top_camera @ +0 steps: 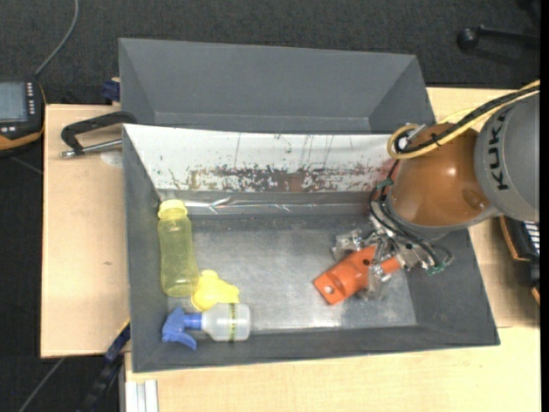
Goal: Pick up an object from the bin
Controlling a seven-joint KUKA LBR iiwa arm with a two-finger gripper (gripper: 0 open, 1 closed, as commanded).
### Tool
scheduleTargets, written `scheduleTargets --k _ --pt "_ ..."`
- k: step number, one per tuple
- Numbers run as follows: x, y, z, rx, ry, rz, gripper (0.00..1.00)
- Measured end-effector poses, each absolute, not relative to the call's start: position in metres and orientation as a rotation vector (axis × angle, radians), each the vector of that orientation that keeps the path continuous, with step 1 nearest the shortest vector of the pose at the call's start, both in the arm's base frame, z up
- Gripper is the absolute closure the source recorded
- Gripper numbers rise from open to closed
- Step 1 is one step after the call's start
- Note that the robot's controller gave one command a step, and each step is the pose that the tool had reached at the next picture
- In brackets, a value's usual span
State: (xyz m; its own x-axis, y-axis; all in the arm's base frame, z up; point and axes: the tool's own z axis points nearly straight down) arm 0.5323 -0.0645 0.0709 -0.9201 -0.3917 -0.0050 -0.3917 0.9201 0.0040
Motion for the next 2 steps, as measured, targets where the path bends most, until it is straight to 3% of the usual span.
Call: scheduleTargets --k 2 --pt "0.5323 -0.0644 0.071 -0.628 3.074 0.008 1.0"
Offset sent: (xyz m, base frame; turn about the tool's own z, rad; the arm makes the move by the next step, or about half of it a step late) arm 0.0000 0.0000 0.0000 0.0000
